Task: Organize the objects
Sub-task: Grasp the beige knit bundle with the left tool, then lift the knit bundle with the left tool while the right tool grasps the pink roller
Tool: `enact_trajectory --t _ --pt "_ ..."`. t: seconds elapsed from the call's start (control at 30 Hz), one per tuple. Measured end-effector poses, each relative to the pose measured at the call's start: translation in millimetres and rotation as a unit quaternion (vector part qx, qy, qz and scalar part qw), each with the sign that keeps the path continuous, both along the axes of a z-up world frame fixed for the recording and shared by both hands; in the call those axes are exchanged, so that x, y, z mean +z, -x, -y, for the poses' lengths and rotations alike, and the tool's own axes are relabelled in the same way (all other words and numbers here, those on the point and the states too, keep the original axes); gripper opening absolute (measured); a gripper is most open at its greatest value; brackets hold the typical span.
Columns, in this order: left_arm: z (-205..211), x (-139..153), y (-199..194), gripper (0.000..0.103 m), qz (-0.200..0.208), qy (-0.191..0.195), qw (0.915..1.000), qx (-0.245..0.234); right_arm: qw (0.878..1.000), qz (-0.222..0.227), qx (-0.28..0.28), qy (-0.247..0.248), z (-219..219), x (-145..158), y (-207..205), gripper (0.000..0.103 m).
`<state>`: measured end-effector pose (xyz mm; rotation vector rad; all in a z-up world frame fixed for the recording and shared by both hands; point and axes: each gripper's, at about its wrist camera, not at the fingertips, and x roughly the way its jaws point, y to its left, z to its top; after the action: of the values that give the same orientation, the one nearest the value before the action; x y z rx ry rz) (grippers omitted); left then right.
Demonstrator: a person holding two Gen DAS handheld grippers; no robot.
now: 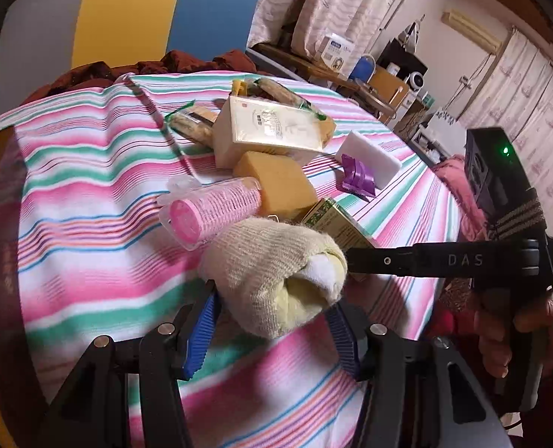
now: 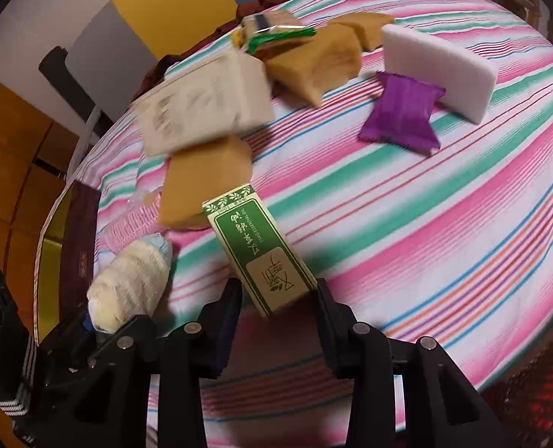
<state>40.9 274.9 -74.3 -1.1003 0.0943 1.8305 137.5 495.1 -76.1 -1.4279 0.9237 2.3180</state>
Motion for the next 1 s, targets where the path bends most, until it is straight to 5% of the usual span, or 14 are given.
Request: enact_trajectory --t 0.1,0.23,0.33,0.53,0.77,0.87,1.0 --pt "9 -2 -1 0.056 -0.002 -0.001 1.0000 0.004 1.000 -0.007 -0.021 0.007 3 3 -4 0.038" --pt "17 -7 -2 0.056 -0.001 0.001 1.0000 0.008 0.996 0.019 -0.057 -0.073 -1 11 -17 0.043" --pt "22 -9 -4 0.056 -0.003 -0.002 1.0000 0.009 0.994 -0.006 -0.073 -0.084 0 28 -26 0.060" --pt "26 -11 -5 0.056 -0.003 -0.005 0.9999 0.010 0.991 -0.049 0.009 -0.121 55 50 17 0.060" --pt "31 -14 -10 0.056 -0.012 0.004 0.9999 0.005 0.991 -0.008 0.075 -0.107 90 22 75 0.060" --pt "37 -17 -10 0.056 -0.008 0.006 0.9999 0.009 0.986 0.031 0.068 -0.149 89 12 88 0.054" --pt "42 -19 -13 0.056 -0.014 0.010 0.9998 0.011 0.992 0.018 0.026 -0.123 73 16 81 0.057"
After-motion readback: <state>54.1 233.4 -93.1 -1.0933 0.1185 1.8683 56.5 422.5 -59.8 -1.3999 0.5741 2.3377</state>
